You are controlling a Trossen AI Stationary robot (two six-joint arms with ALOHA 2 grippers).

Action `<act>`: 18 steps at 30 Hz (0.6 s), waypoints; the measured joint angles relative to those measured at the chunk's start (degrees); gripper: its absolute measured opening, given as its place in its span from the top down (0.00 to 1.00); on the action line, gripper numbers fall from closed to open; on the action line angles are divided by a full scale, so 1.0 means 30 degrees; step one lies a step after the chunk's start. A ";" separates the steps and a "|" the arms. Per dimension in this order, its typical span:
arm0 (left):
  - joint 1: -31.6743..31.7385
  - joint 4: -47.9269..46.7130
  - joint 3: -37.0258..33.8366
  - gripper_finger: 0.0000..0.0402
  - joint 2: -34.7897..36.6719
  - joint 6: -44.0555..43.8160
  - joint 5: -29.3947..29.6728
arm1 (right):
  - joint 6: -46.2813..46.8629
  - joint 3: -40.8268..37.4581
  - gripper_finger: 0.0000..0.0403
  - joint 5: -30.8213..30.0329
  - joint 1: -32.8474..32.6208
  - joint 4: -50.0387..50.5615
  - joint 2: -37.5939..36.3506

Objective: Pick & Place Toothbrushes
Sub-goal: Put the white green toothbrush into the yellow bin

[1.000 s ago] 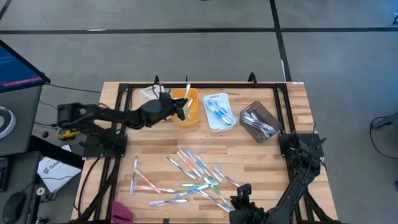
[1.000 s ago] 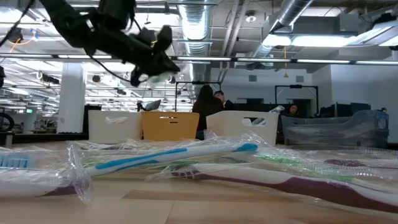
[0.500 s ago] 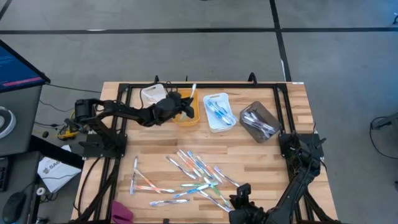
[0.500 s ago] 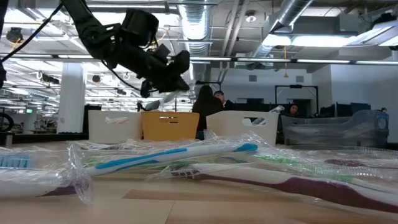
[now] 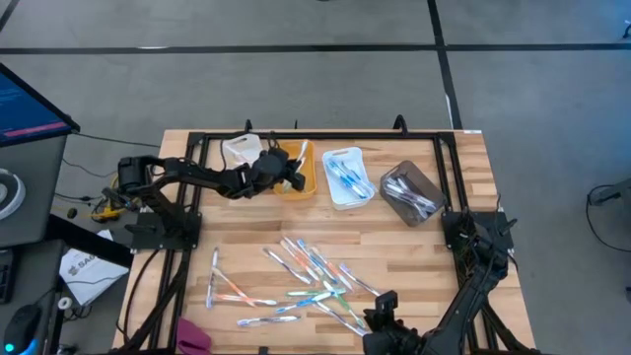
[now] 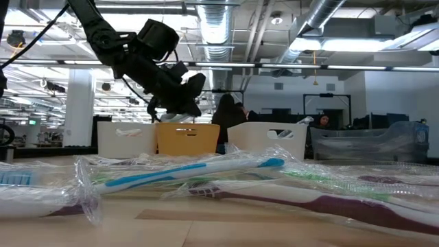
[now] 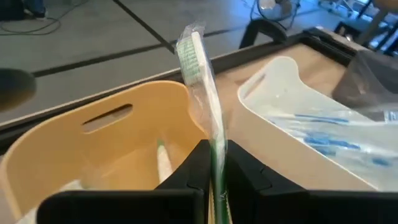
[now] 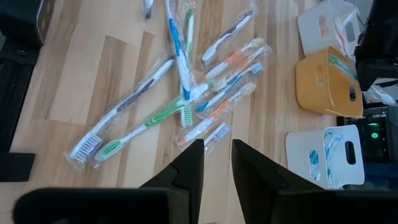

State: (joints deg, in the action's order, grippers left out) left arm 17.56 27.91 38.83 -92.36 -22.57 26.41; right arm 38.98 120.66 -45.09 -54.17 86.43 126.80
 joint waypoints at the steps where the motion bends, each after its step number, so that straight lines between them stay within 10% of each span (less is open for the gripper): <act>1: 0.0000 -0.0133 0.0000 0.95 0.0000 0.0234 -0.0129 | 0.0000 0.0000 0.81 0.0003 0.0006 0.0000 0.0000; 18: 0.0592 -0.2040 -0.0007 0.92 0.0000 0.1565 -0.2898 | 0.0000 0.0000 0.81 -0.0004 0.0007 0.0000 0.0022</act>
State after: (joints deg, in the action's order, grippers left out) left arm 19.34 21.79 38.81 -92.36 -17.87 17.72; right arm 38.98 120.66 -45.10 -54.15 86.43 126.87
